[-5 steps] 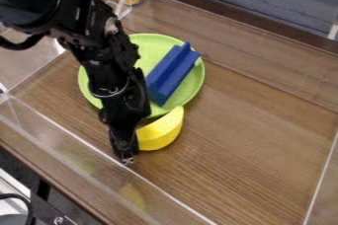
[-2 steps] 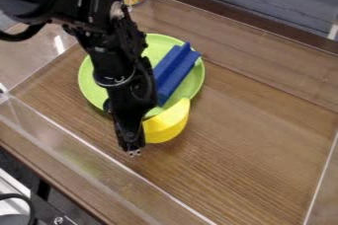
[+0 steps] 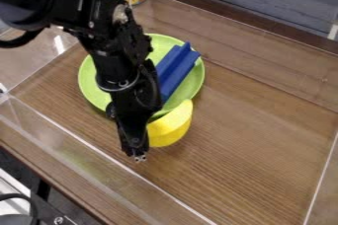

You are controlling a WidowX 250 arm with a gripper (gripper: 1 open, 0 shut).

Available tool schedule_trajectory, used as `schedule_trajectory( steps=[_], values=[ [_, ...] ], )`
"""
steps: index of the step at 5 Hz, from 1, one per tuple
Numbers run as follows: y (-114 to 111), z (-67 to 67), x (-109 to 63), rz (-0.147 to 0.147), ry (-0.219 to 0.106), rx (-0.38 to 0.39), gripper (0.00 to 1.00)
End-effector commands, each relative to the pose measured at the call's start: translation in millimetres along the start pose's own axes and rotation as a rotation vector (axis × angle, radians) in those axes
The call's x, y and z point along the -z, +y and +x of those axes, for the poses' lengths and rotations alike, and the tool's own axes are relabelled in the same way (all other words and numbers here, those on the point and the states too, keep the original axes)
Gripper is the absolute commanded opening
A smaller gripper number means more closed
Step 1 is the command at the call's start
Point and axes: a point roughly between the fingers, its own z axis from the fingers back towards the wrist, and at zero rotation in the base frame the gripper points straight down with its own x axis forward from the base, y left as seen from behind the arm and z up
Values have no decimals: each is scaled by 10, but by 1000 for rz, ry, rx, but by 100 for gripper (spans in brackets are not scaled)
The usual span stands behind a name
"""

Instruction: Put the banana in the green plate

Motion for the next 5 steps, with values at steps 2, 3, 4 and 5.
schedule_trajectory(
  steps=[2, 3, 4, 5],
  values=[
    [-77, 109, -166, 23, -16, -72, 0],
    [-97, 186, -288, 20, -16, -99, 0],
    [-107, 213, -288, 23, -23, -105, 0],
    [-134, 233, -245, 25, -29, -106, 0]
  ],
)
